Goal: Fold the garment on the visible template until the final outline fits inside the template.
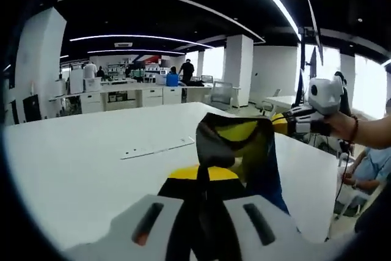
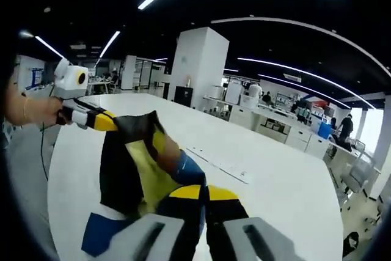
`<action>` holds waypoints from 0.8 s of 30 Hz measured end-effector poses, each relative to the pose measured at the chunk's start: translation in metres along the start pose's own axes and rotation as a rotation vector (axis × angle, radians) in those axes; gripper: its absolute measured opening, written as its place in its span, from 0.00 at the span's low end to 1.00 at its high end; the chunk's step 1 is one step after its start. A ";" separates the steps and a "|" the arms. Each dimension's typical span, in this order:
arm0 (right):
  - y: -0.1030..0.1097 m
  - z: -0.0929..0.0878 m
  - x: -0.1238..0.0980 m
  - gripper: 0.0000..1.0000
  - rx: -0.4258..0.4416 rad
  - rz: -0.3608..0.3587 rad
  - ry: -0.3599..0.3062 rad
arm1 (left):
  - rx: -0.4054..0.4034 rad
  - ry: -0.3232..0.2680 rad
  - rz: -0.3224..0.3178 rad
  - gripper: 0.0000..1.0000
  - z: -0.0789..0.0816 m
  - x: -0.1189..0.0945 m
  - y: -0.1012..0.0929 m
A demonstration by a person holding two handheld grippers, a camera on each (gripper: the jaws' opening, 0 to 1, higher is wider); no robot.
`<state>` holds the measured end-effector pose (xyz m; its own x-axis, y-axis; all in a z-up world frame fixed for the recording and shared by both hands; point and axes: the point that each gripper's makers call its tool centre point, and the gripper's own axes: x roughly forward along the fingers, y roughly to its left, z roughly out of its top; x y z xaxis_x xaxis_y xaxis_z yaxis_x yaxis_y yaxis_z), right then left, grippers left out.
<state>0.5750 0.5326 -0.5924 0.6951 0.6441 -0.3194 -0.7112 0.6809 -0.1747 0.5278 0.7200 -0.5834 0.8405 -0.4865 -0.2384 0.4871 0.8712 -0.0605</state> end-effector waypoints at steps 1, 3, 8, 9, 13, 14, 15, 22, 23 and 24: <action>-0.002 0.003 0.002 0.00 0.011 0.001 -0.010 | 0.005 -0.003 0.007 0.00 0.003 0.000 0.003; -0.005 0.006 0.007 0.00 0.050 0.005 -0.021 | 0.002 -0.022 0.032 0.00 0.010 0.001 0.012; -0.014 0.011 0.017 0.00 0.095 -0.003 -0.037 | -0.026 -0.078 0.069 0.00 0.031 0.012 0.027; -0.016 0.011 0.019 0.00 0.104 -0.004 -0.036 | -0.029 -0.085 0.072 0.00 0.034 0.016 0.030; -0.026 0.006 0.033 0.00 0.181 -0.011 -0.023 | -0.044 -0.080 0.102 0.00 0.035 0.036 0.045; -0.029 0.004 0.038 0.00 0.215 -0.013 -0.018 | -0.061 -0.075 0.116 0.00 0.032 0.043 0.050; -0.034 0.002 0.044 0.00 0.236 -0.021 -0.020 | -0.061 -0.073 0.116 0.00 0.031 0.048 0.053; -0.048 -0.019 0.075 0.00 0.278 -0.040 0.027 | -0.068 -0.052 0.163 0.00 0.019 0.086 0.077; -0.049 -0.024 0.082 0.00 0.290 -0.039 0.038 | -0.068 -0.041 0.168 0.00 0.015 0.093 0.082; -0.051 -0.027 0.086 0.00 0.292 -0.041 0.042 | -0.068 -0.034 0.173 0.00 0.012 0.097 0.086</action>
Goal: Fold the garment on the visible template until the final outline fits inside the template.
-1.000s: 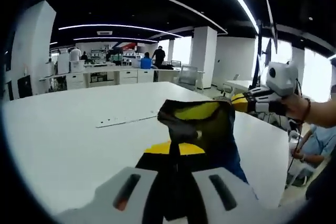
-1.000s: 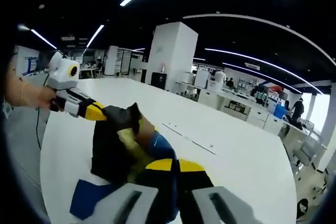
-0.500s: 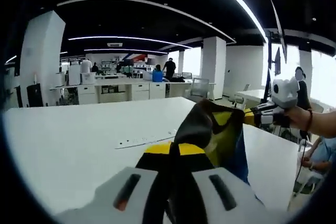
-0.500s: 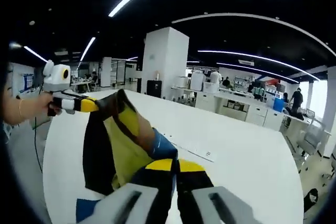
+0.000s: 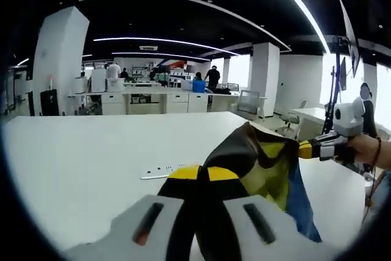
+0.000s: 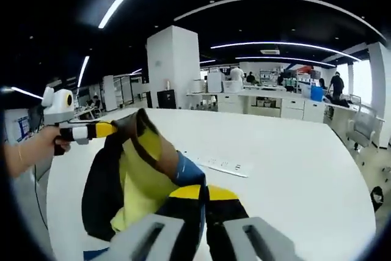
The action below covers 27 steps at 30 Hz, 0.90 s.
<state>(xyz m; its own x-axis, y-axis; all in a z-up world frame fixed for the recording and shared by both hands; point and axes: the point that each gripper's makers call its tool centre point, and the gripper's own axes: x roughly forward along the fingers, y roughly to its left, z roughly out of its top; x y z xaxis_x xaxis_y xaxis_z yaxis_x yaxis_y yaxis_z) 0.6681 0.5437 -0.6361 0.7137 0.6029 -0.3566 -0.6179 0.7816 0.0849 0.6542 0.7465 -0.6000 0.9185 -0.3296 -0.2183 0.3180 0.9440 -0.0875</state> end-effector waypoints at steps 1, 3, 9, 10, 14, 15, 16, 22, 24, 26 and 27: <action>-0.003 -0.003 0.007 0.00 0.010 -0.005 0.006 | -0.002 0.011 0.009 0.00 -0.005 0.008 0.005; -0.006 -0.006 0.016 0.00 0.017 -0.009 0.014 | -0.002 0.025 0.021 0.00 -0.012 0.017 0.012; -0.023 -0.030 0.046 0.00 0.001 -0.086 0.078 | -0.054 0.076 0.026 0.00 -0.046 0.045 0.030; -0.025 -0.035 0.050 0.00 -0.040 -0.092 0.097 | -0.080 0.082 0.019 0.00 -0.051 0.048 0.031; -0.027 -0.052 0.066 0.00 -0.036 -0.088 0.129 | -0.019 0.136 0.040 0.00 -0.074 0.061 0.041; -0.029 -0.053 0.068 0.00 -0.031 -0.092 0.130 | -0.006 0.143 0.037 0.00 -0.077 0.064 0.040; -0.031 -0.056 0.071 0.00 -0.024 -0.095 0.134 | 0.009 0.162 0.047 0.00 -0.085 0.068 0.043; -0.033 -0.064 0.083 0.00 0.019 -0.123 0.132 | 0.042 0.213 0.069 0.00 -0.108 0.079 0.052; -0.035 -0.068 0.086 0.00 0.016 -0.129 0.139 | 0.023 0.219 0.078 0.00 -0.111 0.080 0.057; -0.037 -0.071 0.088 0.00 0.018 -0.132 0.146 | -0.002 0.220 0.092 0.02 -0.114 0.080 0.061; -0.039 -0.073 0.089 0.00 0.021 -0.139 0.153 | -0.009 0.215 0.109 0.07 -0.114 0.079 0.064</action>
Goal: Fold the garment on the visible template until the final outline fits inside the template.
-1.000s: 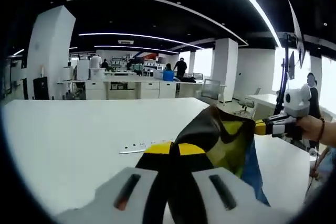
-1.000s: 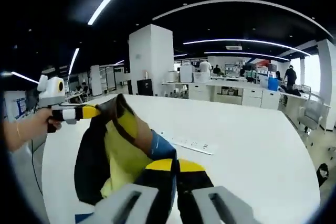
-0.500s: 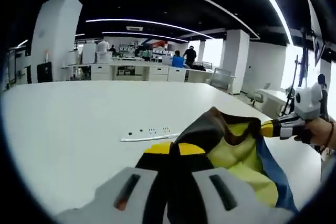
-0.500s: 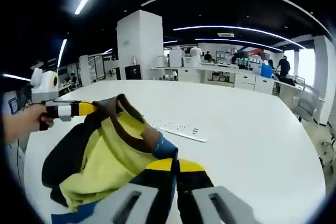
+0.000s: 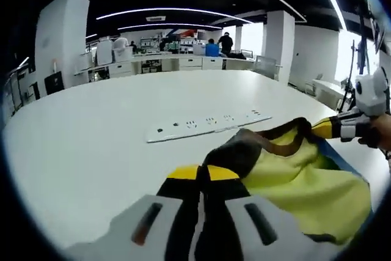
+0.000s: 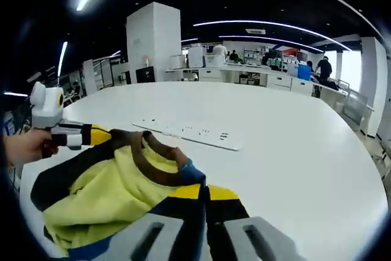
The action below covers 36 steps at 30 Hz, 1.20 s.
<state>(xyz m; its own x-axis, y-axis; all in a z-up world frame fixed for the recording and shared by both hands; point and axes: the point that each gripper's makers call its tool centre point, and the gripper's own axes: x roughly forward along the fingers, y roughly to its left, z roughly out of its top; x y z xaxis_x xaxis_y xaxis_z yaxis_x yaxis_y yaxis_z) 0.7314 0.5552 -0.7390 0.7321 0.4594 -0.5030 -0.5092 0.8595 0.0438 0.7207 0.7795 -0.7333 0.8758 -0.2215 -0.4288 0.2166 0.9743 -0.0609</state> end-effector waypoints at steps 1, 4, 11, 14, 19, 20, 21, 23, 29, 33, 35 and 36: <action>-0.001 -0.001 0.000 0.00 0.001 -0.002 0.006 | -0.003 -0.010 0.004 0.12 0.001 0.000 0.002; -0.004 0.002 -0.002 0.10 0.005 -0.013 -0.006 | -0.025 -0.025 0.020 0.21 0.005 -0.006 0.008; 0.010 0.019 -0.017 0.42 0.051 0.040 -0.040 | -0.001 -0.049 0.036 0.47 0.016 -0.021 0.015; 0.022 0.018 -0.024 0.56 0.098 0.084 -0.025 | 0.007 -0.039 0.021 0.53 0.015 -0.033 0.010; 0.042 0.016 -0.041 0.73 0.073 0.142 -0.001 | 0.030 -0.030 0.010 0.65 0.013 -0.054 0.003; 0.047 0.017 -0.045 0.76 0.066 0.151 -0.003 | 0.025 -0.033 0.008 0.68 0.013 -0.058 0.002; 0.050 0.017 -0.047 0.79 0.064 0.157 -0.002 | 0.017 -0.039 0.001 0.70 0.013 -0.063 -0.001; 0.060 0.017 -0.056 0.84 0.059 0.190 0.001 | 0.012 -0.045 -0.005 0.75 0.013 -0.071 -0.003; 0.087 0.012 -0.084 0.87 0.027 0.265 0.005 | 0.054 -0.044 -0.011 0.79 0.005 -0.104 -0.012; 0.106 0.004 -0.102 0.90 0.007 0.310 0.007 | 0.062 -0.039 -0.033 0.79 -0.003 -0.123 -0.022; 0.113 -0.001 -0.112 0.90 -0.021 0.329 0.015 | 0.068 -0.026 -0.046 0.79 -0.007 -0.129 -0.023; 0.116 -0.004 -0.116 0.90 -0.026 0.334 0.020 | 0.069 -0.027 -0.055 0.79 -0.008 -0.134 -0.025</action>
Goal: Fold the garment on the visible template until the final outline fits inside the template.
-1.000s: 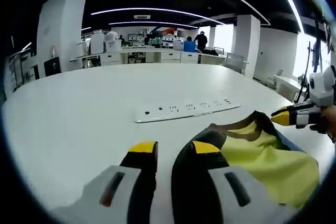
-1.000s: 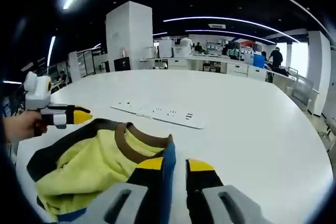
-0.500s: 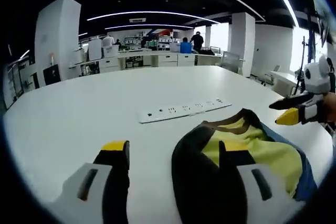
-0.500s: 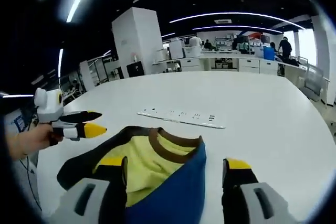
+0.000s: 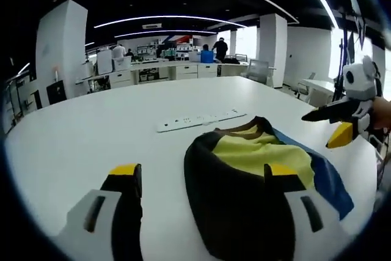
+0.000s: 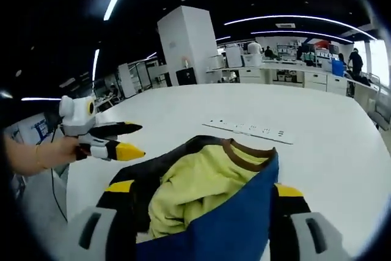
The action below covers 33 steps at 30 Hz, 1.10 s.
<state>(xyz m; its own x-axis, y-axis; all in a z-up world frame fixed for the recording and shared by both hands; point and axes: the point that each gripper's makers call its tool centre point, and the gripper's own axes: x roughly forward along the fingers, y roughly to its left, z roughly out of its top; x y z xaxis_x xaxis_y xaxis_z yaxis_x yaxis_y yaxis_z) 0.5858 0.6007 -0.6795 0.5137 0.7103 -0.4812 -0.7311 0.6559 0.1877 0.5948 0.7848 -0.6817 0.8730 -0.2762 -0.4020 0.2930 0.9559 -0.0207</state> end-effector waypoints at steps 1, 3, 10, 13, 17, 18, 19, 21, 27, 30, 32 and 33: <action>0.004 -0.002 -0.002 0.90 -0.003 0.008 0.005 | -0.001 -0.002 -0.007 0.79 0.000 -0.003 -0.002; 0.014 -0.008 -0.008 0.89 0.002 0.029 0.011 | -0.012 -0.007 -0.028 0.79 -0.002 -0.012 -0.010; 0.043 -0.031 -0.024 0.87 -0.031 0.076 0.057 | 0.000 0.004 -0.063 0.76 -0.013 -0.031 -0.027; 0.055 -0.042 -0.030 0.85 -0.047 0.091 0.080 | -0.009 0.000 -0.096 0.72 -0.016 -0.040 -0.039; 0.070 -0.058 -0.037 0.80 -0.087 0.101 0.109 | 0.019 0.019 -0.115 0.67 -0.027 -0.048 -0.049; 0.071 -0.061 -0.038 0.77 -0.115 0.097 0.107 | 0.023 0.020 -0.114 0.67 -0.028 -0.049 -0.051; 0.077 -0.067 -0.039 0.75 -0.126 0.105 0.118 | 0.022 0.021 -0.115 0.66 -0.030 -0.051 -0.052; 0.085 -0.074 -0.040 0.74 -0.118 0.120 0.130 | 0.009 0.014 -0.124 0.62 -0.032 -0.054 -0.057; 0.101 -0.101 -0.043 0.69 -0.100 0.132 0.154 | -0.009 0.040 -0.172 0.43 -0.042 -0.060 -0.079; 0.101 -0.120 -0.045 0.64 -0.097 0.111 0.176 | 0.005 0.045 -0.172 0.41 -0.048 -0.062 -0.086; 0.102 -0.127 -0.046 0.61 -0.090 0.101 0.167 | 0.006 0.047 -0.170 0.41 -0.051 -0.060 -0.086; 0.101 -0.130 -0.046 0.59 -0.088 0.092 0.170 | 0.011 0.052 -0.167 0.40 -0.053 -0.059 -0.086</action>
<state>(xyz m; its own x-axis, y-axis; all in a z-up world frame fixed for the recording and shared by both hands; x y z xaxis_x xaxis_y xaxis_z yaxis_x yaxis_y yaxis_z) 0.4297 0.6014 -0.7495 0.3657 0.7078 -0.6044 -0.8116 0.5603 0.1652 0.4970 0.7242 -0.7050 0.7904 -0.4256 -0.4405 0.4371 0.8957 -0.0811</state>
